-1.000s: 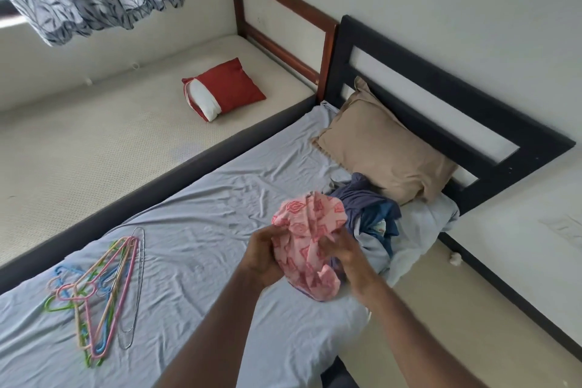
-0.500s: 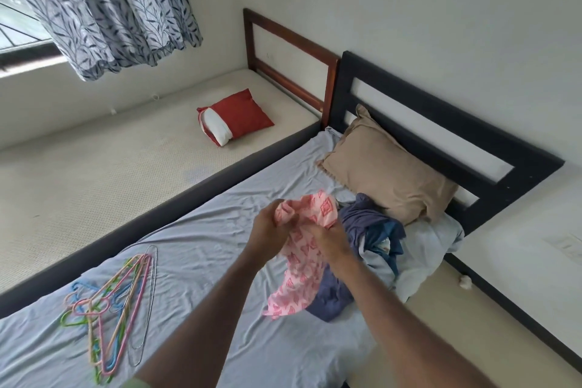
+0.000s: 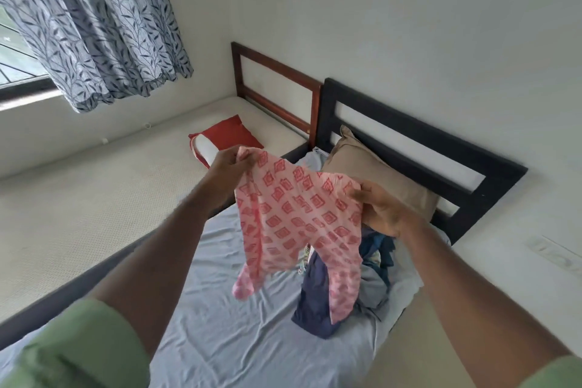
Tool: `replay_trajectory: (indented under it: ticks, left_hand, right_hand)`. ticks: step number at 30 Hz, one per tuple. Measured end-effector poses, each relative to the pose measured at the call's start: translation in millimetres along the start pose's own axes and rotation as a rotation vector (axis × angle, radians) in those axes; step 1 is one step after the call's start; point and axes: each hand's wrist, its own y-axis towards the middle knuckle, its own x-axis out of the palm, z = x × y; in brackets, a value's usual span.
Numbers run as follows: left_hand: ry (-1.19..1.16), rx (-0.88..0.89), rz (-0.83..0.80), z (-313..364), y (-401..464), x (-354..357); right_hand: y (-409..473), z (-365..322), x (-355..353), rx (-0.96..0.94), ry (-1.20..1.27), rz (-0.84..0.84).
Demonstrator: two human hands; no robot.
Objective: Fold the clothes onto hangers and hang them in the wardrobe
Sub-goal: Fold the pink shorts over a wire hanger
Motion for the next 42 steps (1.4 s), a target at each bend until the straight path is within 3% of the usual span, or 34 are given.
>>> replay_trajectory:
  ticks: [2, 5, 9, 14, 20, 26, 30, 35, 42]
  left_hand:
    - [0.079, 0.033, -0.011, 14.4, 1.4, -8.1]
    - [0.239, 0.074, -0.023, 29.5, -0.5, -16.8]
    - [0.419, 0.099, 0.013, 34.0, -2.7, -29.0]
    - [0.756, 0.172, -0.042, 26.7, -6.8, -50.8]
    - [0.921, 0.226, -0.060, 3.1, -9.5, -62.6]
    - [0.557, -0.003, -0.278, 14.8, 4.2, -71.0]
    - [0.313, -0.058, -0.252, 24.2, 40.2, -51.1]
    - [0.539, 0.007, -0.097, 8.7, 99.7, 5.1]
    - [0.611, 0.079, 0.041, 1.4, 193.1, 104.4]
  right_hand:
    - [-0.8, -7.4, -5.1, -0.009, -0.059, 0.084]
    - [-0.8, -26.4, -4.9, -0.082, -0.395, 0.301]
    - [-0.8, -46.3, 3.1, -0.203, -0.617, 0.391]
    - [-7.9, -44.2, 17.9, -0.248, -0.559, 0.373]
    - [-9.8, -17.2, 37.6, -0.172, -0.454, 0.381]
    - [-10.0, -10.3, 34.4, -0.132, -0.157, 0.457]
    - [2.0, -12.6, 4.0, -0.110, -0.077, 0.512]
    - [32.4, -7.7, -49.3, -0.026, -0.194, 0.643]
    - [72.8, -15.0, -141.0, -0.027, -0.198, 0.851]
